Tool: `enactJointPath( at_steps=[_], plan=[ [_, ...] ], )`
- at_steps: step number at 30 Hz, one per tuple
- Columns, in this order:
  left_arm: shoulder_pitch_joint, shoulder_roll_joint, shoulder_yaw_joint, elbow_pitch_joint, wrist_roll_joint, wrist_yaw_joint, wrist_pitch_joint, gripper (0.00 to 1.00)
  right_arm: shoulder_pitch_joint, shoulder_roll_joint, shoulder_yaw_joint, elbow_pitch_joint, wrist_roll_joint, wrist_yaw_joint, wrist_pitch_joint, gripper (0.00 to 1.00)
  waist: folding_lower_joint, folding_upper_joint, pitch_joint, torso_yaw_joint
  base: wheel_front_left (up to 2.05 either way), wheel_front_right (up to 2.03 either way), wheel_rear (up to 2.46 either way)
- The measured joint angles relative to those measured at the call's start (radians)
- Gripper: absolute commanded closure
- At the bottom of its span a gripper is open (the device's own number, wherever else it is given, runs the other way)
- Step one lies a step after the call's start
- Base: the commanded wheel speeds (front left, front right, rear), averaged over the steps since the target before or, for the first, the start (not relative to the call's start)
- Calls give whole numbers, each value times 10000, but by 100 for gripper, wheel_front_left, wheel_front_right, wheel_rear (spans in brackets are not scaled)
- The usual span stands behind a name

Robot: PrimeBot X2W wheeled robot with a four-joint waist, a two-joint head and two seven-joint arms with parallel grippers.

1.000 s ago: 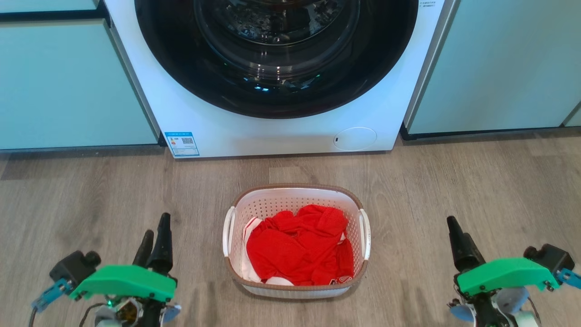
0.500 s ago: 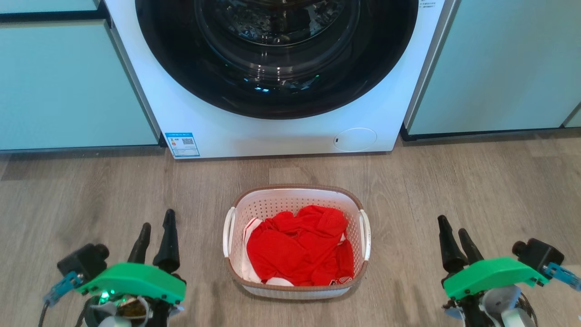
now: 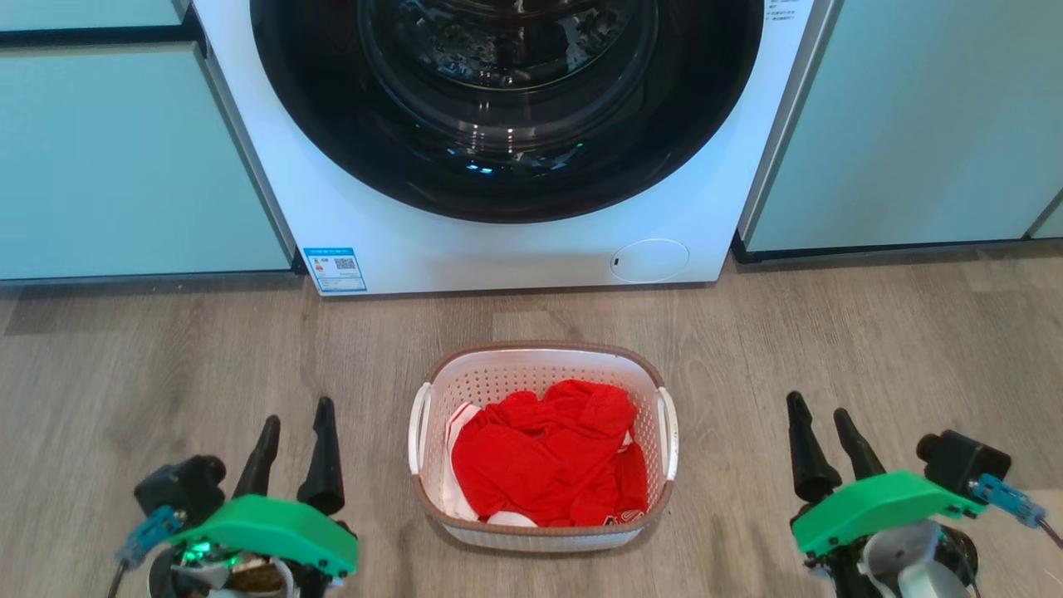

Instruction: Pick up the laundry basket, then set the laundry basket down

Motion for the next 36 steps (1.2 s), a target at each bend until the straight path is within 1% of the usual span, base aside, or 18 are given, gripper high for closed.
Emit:
enactJointPath(
  at_steps=[13, 16, 36],
  plan=[
    [184, 8, -132, -19, 1559, 6, -364, 0, 1, -12, 267, -48, -1509, 0, -403, 0, 0, 0, -50, 1, 0, 0, 0],
    [183, 8, -140, -25, 1795, 50, -395, 0, 1, -13, 286, -50, -1728, 0, -445, 0, 0, 0, -51, -1, 0, 0, 0],
    [410, 2, -242, -215, 4230, 176, -1009, 0, 0, -36, 610, -190, -4000, 0, -1047, 0, 0, 0, -59, -24, 0, 0, 0]
  ],
)
